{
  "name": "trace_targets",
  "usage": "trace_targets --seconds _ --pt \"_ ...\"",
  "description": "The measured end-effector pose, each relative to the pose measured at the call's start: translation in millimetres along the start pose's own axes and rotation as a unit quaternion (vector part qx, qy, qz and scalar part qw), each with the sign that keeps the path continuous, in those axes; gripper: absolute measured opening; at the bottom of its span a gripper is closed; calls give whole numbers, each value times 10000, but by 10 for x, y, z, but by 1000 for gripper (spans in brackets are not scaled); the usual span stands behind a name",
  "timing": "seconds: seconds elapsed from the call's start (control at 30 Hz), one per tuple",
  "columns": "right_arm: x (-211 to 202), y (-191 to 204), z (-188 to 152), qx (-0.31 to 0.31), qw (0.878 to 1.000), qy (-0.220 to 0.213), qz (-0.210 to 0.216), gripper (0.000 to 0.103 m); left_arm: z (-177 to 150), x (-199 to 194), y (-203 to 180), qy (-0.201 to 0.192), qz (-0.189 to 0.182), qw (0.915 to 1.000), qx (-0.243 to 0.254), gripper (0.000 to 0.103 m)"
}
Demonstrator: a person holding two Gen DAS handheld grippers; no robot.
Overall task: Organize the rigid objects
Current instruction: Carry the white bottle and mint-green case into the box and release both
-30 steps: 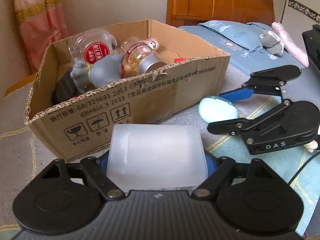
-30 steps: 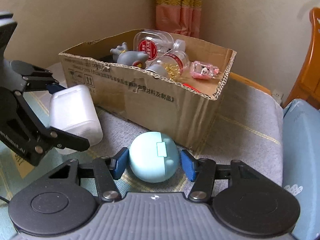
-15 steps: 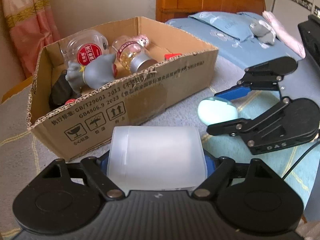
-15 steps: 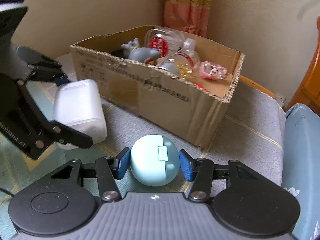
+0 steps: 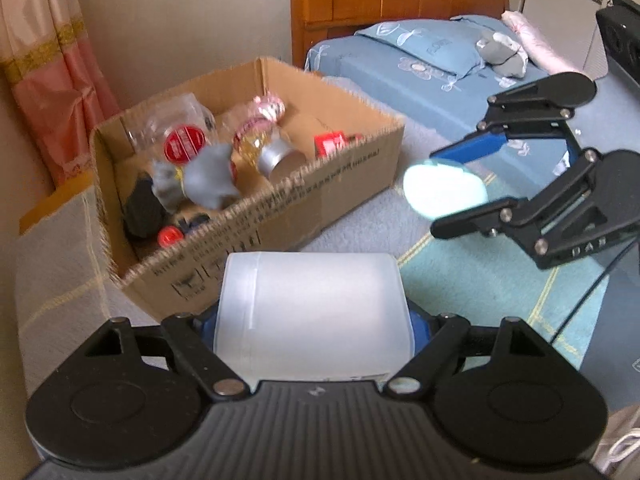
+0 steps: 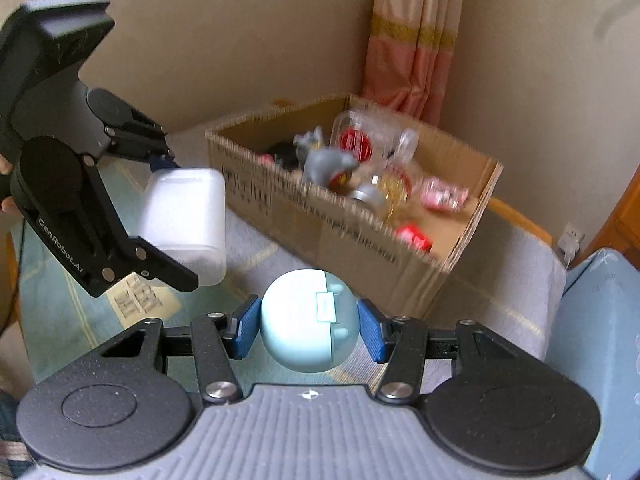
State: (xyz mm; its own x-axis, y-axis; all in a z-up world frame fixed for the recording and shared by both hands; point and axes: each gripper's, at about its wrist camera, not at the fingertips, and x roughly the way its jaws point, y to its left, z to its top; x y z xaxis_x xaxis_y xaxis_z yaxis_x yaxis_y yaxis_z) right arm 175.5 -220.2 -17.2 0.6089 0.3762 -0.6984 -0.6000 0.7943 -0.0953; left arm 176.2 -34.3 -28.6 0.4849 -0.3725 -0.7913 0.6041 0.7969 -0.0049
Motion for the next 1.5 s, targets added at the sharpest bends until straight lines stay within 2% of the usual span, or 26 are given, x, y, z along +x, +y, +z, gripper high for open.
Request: trace_targets --seconds 0.23,0.5,0.77,1.03,1.37,1.4,1.47,1.5 --pt "-199 -166 356 -50 9988 -437 -192 58 280 -195 129 -224 147 9996 129 83" --pt "-86 -449 625 104 9978 -526 -381 58 695 -146 339 -440 255 9986 168 83" --pt "293 -621 671 226 9985 -211 -442 58 1173 111 473 -525 321 9975 345 83" --pt "493 -714 640 349 9984 -59 -452 58 1564 493 515 -409 227 9978 460 83" --pt "639 -795 634 446 9974 -25 -556 58 1819 1000 577 -181 207 9992 303 83" --pt "653 -801 628 466 9972 -26 -586 58 1831 1030 594 -190 212 9992 263 83" --pt "635 -815 629 509 9962 -140 -693 69 1866 1102 629 -163 261 9994 164 83" --pt "621 -819 629 537 9958 -158 -718 83 1878 1128 644 -148 280 9994 114 83"
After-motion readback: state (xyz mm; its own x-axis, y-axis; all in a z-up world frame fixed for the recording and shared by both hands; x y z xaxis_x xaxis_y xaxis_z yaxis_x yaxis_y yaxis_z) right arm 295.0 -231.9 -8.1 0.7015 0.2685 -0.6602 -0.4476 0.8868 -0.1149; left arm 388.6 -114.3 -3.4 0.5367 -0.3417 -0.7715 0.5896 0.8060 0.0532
